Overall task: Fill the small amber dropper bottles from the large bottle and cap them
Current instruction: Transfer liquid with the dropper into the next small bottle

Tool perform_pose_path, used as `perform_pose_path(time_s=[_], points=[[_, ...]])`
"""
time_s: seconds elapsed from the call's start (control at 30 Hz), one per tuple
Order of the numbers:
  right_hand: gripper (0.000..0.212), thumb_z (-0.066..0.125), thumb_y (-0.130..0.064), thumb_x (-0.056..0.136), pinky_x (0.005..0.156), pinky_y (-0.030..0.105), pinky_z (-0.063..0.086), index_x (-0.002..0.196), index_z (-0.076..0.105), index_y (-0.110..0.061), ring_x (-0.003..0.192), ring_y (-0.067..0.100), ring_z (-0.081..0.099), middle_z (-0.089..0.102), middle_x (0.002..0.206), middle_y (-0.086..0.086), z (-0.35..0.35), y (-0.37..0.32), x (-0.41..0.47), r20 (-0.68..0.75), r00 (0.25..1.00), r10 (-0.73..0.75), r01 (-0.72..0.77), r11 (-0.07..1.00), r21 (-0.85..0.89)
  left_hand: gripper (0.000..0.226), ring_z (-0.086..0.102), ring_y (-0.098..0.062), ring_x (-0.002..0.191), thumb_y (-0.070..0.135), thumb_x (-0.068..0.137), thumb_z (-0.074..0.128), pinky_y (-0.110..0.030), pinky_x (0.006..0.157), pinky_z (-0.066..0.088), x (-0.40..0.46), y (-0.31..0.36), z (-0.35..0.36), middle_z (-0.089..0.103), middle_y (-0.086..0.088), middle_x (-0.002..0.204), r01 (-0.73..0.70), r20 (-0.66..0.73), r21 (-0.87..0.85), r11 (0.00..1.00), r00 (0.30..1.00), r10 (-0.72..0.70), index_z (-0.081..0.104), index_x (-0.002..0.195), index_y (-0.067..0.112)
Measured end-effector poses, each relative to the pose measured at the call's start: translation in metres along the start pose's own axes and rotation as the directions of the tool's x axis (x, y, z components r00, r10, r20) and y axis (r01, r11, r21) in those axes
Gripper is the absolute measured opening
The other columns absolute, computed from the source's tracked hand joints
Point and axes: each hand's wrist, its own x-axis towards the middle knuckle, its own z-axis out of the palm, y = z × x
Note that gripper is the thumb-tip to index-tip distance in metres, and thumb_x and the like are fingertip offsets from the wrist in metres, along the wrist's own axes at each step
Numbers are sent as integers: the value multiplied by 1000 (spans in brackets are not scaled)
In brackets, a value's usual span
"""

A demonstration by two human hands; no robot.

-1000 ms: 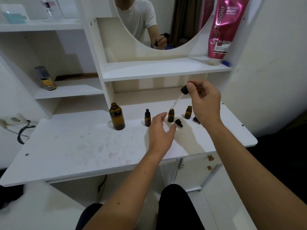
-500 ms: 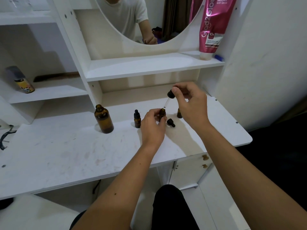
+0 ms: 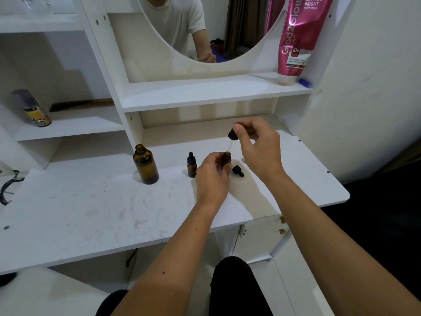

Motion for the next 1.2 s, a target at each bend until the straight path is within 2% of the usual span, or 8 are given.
perform_pose_path(time_s=[0.2, 0.27, 0.5, 0.73, 0.9, 0.97, 1.07, 1.2], points=[[10, 70, -5, 97, 80, 33, 60, 87, 72, -8, 80, 15, 73, 72, 83, 2, 6, 5, -1, -14, 995, -101, 99, 990, -102, 22, 67, -2, 103, 12, 98, 68, -31, 99, 55, 0, -1, -1, 73, 14, 107, -17, 7, 21, 1000, 1000, 17, 68, 119, 16], [12, 70, -4, 96, 80, 35, 59, 86, 71, -9, 80, 16, 73, 71, 82, 1, 8, 6, -2, -15, 993, -115, 112, 987, -117, 22, 67, -2, 105, 13, 99, 67, -32, 98, 55, -1, -1, -1, 73, 14, 109, -18, 7, 39, 999, 1000, 18, 67, 121, 16], [6, 68, -10, 101, 84, 32, 62, 100, 74, -8, 84, 11, 76, 75, 90, 1, 8, 5, -6, 39, 991, -124, 128, 987, -94, 23, 67, -2, 108, 15, 100, 64, -31, 99, 55, 0, 0, -2, 73, 14, 111, -14, 21, 59, 998, 1000, 13, 66, 122, 18], [9, 65, -14, 104, 85, 26, 60, 106, 73, -9, 87, 10, 76, 77, 90, 1, 4, -4, -4, 6, 995, -99, 99, 993, -70, 23, 67, -2, 107, 13, 99, 67, -31, 101, 55, -1, 0, -2, 73, 15, 110, 1, 8, 25, 1000, 1000, -1, 67, 121, 19], [9, 65, -17, 104, 84, 19, 57, 108, 71, -11, 89, 8, 75, 77, 94, 1, -3, -18, -2, -57, 996, -64, 63, 998, -21, 46, 62, -11, 122, 17, 97, 72, -32, 108, 50, -4, 4, -5, 67, 4, 133, 56, 3, 52, 997, 998, -56, 57, 140, 16], [10, 66, -17, 104, 82, 22, 59, 109, 71, -11, 89, 8, 76, 77, 95, 2, -6, -22, -2, -80, 995, -59, 58, 998, -18, 50, 61, -10, 122, 20, 95, 74, -30, 107, 49, -8, 6, -8, 64, 5, 136, 74, -4, 27, 997, 997, -74, 56, 142, 17], [13, 66, -20, 104, 71, 28, 62, 111, 72, -11, 92, 8, 75, 77, 97, 1, -8, -29, -4, -95, 994, -47, 45, 999, -24, 50, 61, -6, 116, 22, 92, 78, -26, 104, 50, -16, 6, -14, 64, 8, 133, 73, 1, -29, 997, 997, -73, 58, 138, 20], [10, 67, -21, 104, 74, 27, 62, 110, 71, -13, 91, 0, 73, 76, 96, -5, -7, -40, -9, -106, 994, -21, 23, 1000, 11, 52, 63, -3, 113, 24, 86, 84, -21, 100, 51, -26, 8, -30, 66, 11, 125, 135, 45, -150, 979, 991, -130, 60, 133, 23]])
